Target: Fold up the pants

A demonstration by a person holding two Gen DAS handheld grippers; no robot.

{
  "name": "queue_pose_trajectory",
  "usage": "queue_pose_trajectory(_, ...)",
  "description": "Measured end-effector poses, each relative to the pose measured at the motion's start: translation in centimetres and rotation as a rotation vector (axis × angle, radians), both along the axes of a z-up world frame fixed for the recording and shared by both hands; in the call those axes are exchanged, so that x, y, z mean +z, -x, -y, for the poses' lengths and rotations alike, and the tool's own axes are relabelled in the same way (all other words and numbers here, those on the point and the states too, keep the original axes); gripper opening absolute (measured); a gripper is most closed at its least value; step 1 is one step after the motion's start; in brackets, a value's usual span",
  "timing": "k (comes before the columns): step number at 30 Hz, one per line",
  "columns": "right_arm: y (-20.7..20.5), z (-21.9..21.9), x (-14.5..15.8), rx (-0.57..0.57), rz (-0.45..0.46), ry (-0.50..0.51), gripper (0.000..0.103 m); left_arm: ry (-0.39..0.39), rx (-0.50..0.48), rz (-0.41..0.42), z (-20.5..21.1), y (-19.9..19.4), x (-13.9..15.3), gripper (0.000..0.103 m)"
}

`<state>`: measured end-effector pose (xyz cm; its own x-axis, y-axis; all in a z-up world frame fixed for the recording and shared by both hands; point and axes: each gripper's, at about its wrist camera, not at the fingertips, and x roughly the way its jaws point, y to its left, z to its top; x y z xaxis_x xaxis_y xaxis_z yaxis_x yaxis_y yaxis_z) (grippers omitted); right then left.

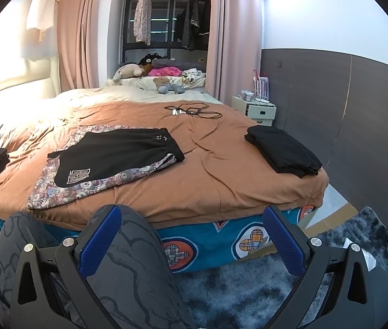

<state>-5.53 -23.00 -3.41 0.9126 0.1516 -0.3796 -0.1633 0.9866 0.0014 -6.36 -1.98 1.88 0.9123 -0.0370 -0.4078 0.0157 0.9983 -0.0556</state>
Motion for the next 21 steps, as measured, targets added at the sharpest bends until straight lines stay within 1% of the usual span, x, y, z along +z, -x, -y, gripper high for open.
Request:
queue_pose_trajectory(6,-0.2,0.2,0.5,0.010,0.012,-0.025,0.103,0.007,0.003,0.013,-0.7,0.2,0.7,0.103)
queue_pose_trajectory(11,-0.5,-0.1,0.5,0.015,0.023,-0.021,0.103,0.013,0.000,0.012,-1.2,-0.6,0.6,0.103)
queue_pose_trajectory(17,-2.8,0.0,0.3,0.048,-0.010,-0.073,0.103,0.040,-0.001,-0.012,-2.2,-2.3,-0.1,0.103)
queue_pose_trajectory(21,-4.9,-0.1,0.2,0.050,-0.031,-0.065,0.103,0.046,0.020,-0.032,-3.3,-3.8,-0.8,0.103)
